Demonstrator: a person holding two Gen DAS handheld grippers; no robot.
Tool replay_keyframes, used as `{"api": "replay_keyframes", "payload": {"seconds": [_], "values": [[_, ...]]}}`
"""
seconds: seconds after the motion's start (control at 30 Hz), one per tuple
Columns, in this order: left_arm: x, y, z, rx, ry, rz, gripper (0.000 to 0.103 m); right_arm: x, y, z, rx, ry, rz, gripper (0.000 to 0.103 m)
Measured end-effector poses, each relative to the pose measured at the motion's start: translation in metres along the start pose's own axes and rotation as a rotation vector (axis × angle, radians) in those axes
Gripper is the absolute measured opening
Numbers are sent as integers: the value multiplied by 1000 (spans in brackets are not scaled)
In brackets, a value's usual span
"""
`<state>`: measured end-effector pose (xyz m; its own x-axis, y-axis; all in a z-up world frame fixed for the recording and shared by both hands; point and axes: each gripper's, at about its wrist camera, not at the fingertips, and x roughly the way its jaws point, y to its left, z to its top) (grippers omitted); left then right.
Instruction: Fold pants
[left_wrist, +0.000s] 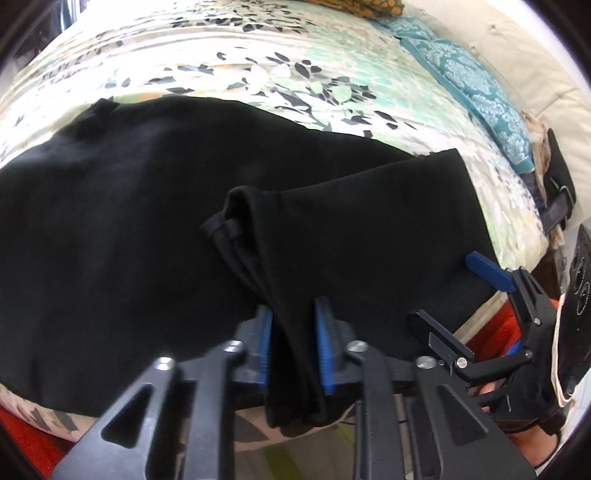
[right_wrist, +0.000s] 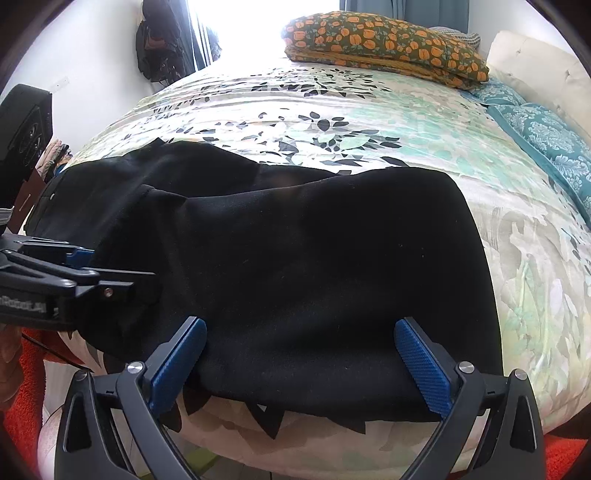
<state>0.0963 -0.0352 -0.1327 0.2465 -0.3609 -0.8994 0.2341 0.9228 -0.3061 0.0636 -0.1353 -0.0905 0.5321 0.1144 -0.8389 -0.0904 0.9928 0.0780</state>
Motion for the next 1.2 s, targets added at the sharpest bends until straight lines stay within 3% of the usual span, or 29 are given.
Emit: {"api": "replay_keyframes", "payload": {"seconds": [0.07, 0.2, 0.3, 0.43, 0.5, 0.6, 0.67, 0.77, 0.9, 1.0, 1.07, 1.13, 1.2], "values": [[-13, 3, 3, -13, -32, -19, 10, -15, -8, 2, 31, -34, 25, 101], [-55, 9, 15, 24, -137, -18, 10, -65, -37, 4, 155, -220, 23, 101], [-59, 23, 23, 63, -123, 32, 10, -81, -65, 3, 257, -279, -30, 101], [-31, 39, 12, 46, -31, 64, 10, -53, -88, 1, 369, -171, -55, 101], [-21, 35, 1, 63, -26, 99, 12, -30, -85, -1, 347, -69, -51, 101], [-18, 35, -1, 70, -34, 145, 28, 6, -72, -15, 261, 108, -105, 101], [-27, 46, 2, 19, -47, 145, 42, 4, -76, -17, 281, 82, -108, 103], [-53, 74, 7, -96, -123, 154, 56, 3, -78, -20, 281, 83, -102, 103], [-88, 87, 5, -211, -262, 202, 55, 4, -77, -21, 282, 79, -112, 103], [-98, 63, 0, -165, -349, 165, 55, 6, -77, -19, 288, 78, -114, 103], [-95, 37, -5, -84, -374, 118, 59, 6, -76, -18, 285, 77, -119, 103], [-74, 10, -3, 36, -320, 101, 61, 6, -76, -19, 286, 74, -118, 103], [-47, -3, -5, 113, -248, 147, 61, 6, -77, -19, 287, 75, -113, 103]]}}
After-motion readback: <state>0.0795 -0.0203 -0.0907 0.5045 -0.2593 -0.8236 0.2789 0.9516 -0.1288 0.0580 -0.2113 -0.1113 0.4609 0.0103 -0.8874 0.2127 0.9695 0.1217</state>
